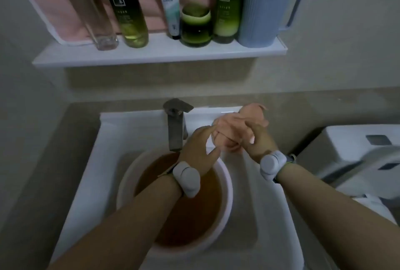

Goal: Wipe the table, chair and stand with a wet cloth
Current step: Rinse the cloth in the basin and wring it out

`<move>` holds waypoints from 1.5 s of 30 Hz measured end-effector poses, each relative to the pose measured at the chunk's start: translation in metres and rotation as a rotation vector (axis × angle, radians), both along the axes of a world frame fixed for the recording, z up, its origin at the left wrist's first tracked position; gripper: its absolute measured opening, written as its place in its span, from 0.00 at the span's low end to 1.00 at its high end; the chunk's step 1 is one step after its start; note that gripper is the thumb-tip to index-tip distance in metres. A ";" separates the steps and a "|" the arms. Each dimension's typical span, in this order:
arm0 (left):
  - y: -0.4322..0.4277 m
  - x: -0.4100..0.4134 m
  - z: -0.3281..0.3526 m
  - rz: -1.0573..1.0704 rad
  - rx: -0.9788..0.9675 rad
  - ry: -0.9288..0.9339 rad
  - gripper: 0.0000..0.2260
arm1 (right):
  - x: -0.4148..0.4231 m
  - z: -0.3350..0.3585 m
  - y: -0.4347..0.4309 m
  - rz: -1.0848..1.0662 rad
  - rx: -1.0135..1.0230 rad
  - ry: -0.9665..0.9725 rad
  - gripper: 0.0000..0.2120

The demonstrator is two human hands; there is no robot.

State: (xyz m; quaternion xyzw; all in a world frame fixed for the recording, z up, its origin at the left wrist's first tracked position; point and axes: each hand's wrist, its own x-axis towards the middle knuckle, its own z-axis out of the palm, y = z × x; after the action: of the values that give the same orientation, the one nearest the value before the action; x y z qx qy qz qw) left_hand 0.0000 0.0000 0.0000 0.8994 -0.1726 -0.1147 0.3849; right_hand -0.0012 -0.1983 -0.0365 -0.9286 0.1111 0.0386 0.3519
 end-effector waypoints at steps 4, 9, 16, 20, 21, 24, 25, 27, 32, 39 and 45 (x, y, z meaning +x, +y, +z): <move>-0.003 0.002 -0.009 0.064 0.063 0.040 0.24 | 0.029 -0.046 -0.016 0.058 -0.088 0.091 0.15; 0.006 -0.003 -0.024 0.148 0.102 0.089 0.25 | 0.050 -0.066 -0.006 0.068 -0.216 0.228 0.29; 0.014 -0.010 -0.034 0.166 0.118 0.184 0.23 | 0.044 -0.072 -0.022 0.083 -0.244 0.323 0.14; 0.017 -0.014 -0.040 0.144 0.149 0.230 0.21 | 0.028 -0.051 -0.024 0.007 -0.059 0.083 0.09; 0.017 -0.014 -0.042 0.139 0.151 0.256 0.21 | 0.025 -0.043 -0.022 -0.027 -0.009 -0.002 0.09; 0.018 -0.014 -0.046 0.132 0.135 0.309 0.22 | 0.014 -0.009 -0.008 -0.048 0.227 -0.116 0.07; 0.018 -0.014 -0.046 0.131 0.122 0.324 0.23 | 0.008 0.003 -0.003 -0.059 0.327 -0.090 0.05; 0.017 -0.017 -0.043 0.131 0.077 0.342 0.25 | -0.003 0.022 0.008 -0.091 0.517 -0.048 0.02; 0.028 -0.033 -0.033 0.141 -0.150 0.316 0.27 | -0.038 0.058 0.046 -0.069 0.782 -0.042 0.07; 0.103 -0.046 -0.059 0.279 0.001 0.297 0.11 | -0.060 0.006 0.096 -0.029 0.599 0.088 0.18; 0.146 -0.065 -0.112 0.143 0.296 0.249 0.24 | -0.067 -0.066 0.136 0.203 -0.067 0.220 0.16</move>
State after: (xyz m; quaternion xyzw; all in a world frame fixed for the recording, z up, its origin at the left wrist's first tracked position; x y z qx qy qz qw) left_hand -0.0654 0.1458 -0.1120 0.9349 -0.0408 -0.2215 0.2742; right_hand -0.0686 -0.0623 -0.1028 -0.9365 0.0558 0.1718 0.3005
